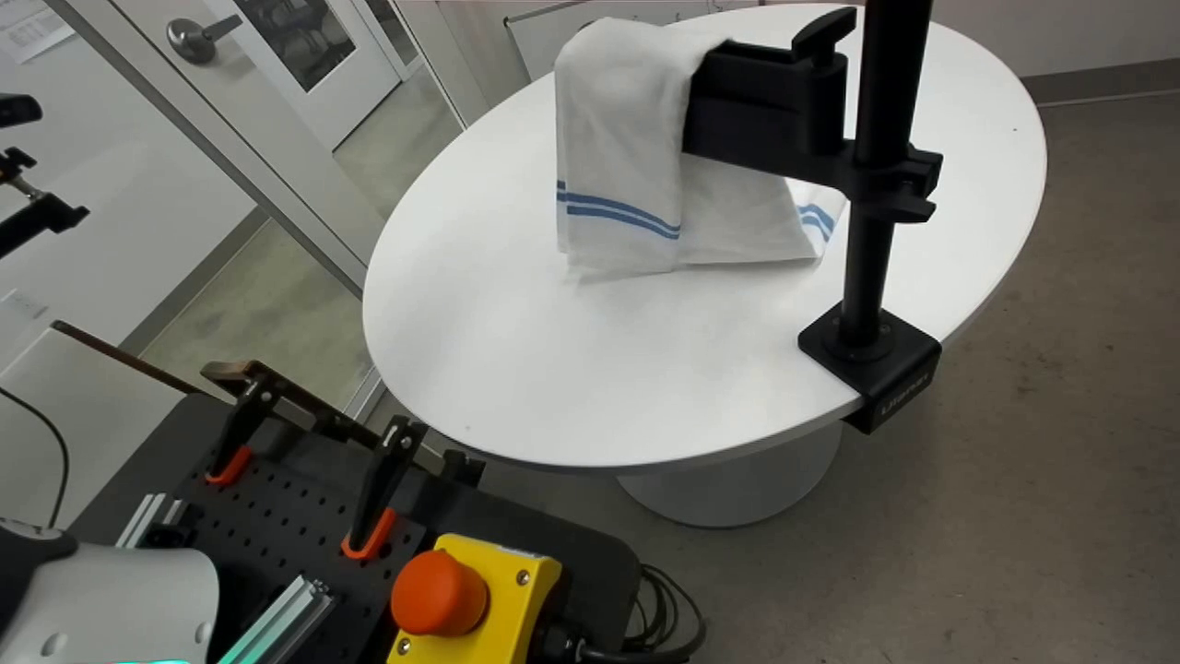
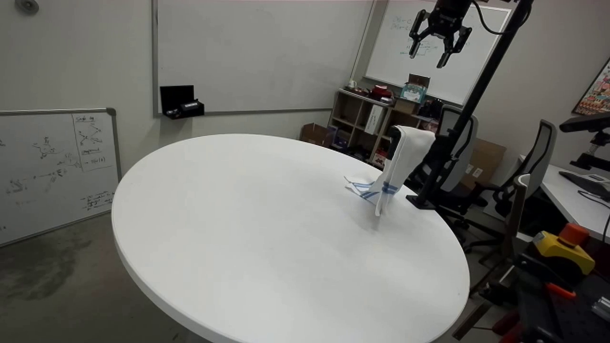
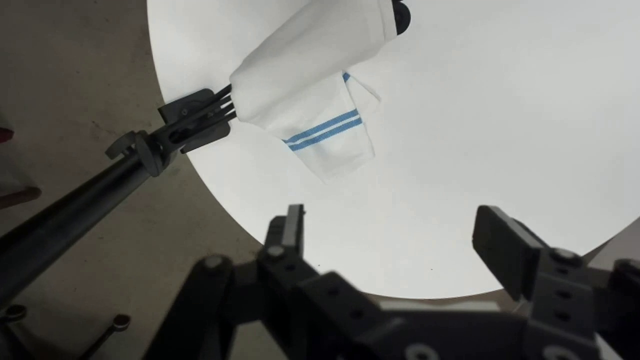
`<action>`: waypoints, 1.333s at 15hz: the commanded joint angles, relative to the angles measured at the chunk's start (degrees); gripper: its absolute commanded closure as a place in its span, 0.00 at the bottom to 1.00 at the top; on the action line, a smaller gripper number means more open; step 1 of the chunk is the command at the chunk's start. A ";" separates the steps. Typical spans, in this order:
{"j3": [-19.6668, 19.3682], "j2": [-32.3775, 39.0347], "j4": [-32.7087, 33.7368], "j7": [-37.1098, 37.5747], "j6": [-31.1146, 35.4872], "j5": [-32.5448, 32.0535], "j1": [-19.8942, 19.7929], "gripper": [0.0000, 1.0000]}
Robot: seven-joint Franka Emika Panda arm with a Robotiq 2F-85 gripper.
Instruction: Hang the cloth on the stand
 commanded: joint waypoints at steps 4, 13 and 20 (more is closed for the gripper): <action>2.82 -3.82 -2.33 -1.75 -0.17 1.15 3.15 0.00; 9.00 -6.89 -7.21 -3.47 3.39 5.86 8.90 0.00; 10.06 -6.77 -7.86 -1.68 5.56 4.23 10.52 0.00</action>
